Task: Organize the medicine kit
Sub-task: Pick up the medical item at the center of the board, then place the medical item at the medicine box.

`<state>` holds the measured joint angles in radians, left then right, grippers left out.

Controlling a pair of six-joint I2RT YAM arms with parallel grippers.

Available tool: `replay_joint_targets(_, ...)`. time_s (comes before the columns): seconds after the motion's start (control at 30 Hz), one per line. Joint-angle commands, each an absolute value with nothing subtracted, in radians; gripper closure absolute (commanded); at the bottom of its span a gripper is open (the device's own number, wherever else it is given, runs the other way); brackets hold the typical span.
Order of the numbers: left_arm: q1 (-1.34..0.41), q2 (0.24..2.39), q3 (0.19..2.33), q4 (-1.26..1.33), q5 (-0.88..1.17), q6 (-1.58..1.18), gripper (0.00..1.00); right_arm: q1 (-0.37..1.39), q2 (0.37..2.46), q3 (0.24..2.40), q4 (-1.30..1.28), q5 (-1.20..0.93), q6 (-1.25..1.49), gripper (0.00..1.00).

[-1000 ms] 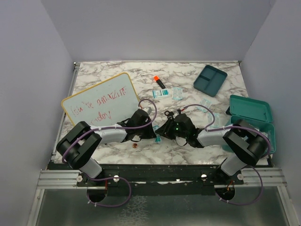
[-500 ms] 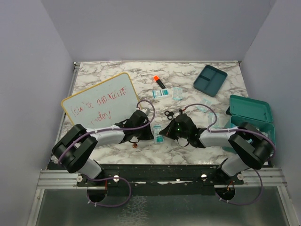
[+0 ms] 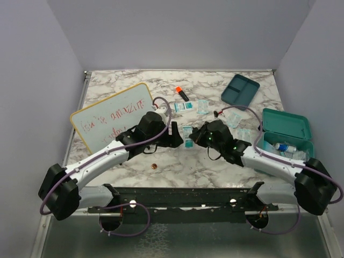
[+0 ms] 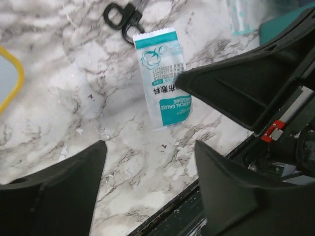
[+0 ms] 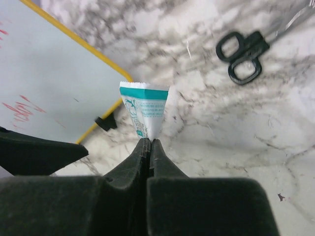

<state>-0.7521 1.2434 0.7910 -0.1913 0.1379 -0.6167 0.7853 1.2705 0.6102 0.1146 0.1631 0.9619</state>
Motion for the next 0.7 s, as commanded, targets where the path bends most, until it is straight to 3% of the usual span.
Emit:
replay_joint_targets(0.0,-0.750,1.153,0.914,-0.364,0.095,-0.477,0.14,0.757,1.153,0.730,-0.145,0.378,0.857,0.99)
replay_joint_targets(0.07,-0.751,1.128,0.957,-0.417,0.081,-0.433,0.02,0.712,1.108,0.772,-0.225,0.418,0.832,0.99)
replay_joint_targets(0.3,-0.750,1.048,0.999,-0.526,-0.045,-0.285,0.01,0.464,1.016,0.875,-0.434,0.485,0.802,0.99)
replay_joint_targets(0.67,-0.750,0.895,0.828,-0.516,-0.208,-0.228,0.01,0.051,0.919,0.962,-0.717,0.541,0.727,0.99)
